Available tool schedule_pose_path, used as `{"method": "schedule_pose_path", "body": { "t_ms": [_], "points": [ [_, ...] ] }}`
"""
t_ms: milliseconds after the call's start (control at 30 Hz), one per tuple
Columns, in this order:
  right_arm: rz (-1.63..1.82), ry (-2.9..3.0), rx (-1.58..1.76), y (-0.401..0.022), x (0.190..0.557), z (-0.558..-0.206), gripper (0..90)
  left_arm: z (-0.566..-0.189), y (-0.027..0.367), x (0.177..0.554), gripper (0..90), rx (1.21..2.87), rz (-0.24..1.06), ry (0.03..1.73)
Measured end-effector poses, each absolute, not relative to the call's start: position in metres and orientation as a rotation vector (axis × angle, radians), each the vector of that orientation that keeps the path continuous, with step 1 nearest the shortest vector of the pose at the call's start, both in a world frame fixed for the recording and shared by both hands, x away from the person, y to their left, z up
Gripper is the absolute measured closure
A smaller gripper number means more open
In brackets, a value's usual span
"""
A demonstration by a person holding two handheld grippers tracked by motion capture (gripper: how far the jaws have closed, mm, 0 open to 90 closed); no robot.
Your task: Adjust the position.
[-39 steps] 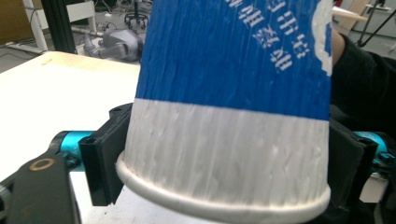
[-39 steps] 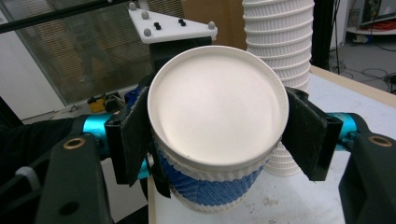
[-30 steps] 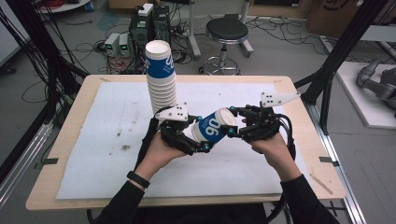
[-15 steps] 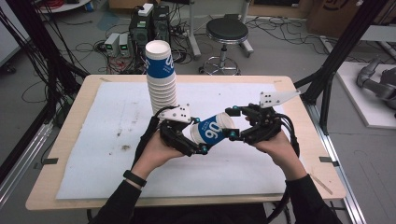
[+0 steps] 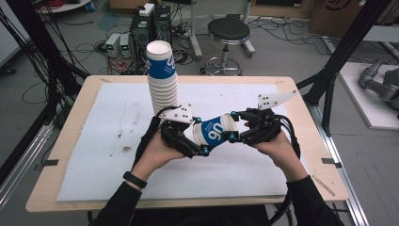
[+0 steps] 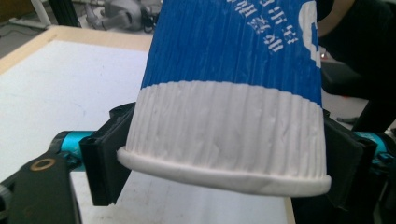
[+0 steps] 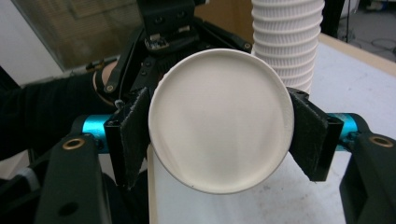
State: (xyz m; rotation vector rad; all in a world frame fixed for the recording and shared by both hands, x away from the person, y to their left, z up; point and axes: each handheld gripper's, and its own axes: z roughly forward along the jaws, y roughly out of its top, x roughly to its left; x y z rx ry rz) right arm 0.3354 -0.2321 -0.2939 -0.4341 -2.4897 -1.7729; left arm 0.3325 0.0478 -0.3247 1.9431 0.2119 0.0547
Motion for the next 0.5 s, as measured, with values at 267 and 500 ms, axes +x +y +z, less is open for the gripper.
{"method": "schedule_pose_path", "body": {
  "t_ms": [267, 500],
  "points": [
    [-1.917, -2.358, -0.454, -0.2387, 0.3346, -0.2936, 29.9, -0.3288, 0.0527, 0.3363, 14.8, 1.784, -0.020, 0.237],
    [-1.930, -2.333, -0.445, -0.2367, 0.3347, -0.2957, 30.0, -0.3271, 0.0561, 0.3358, 17.6, 1.767, -0.013, 0.204]
  ]
}}
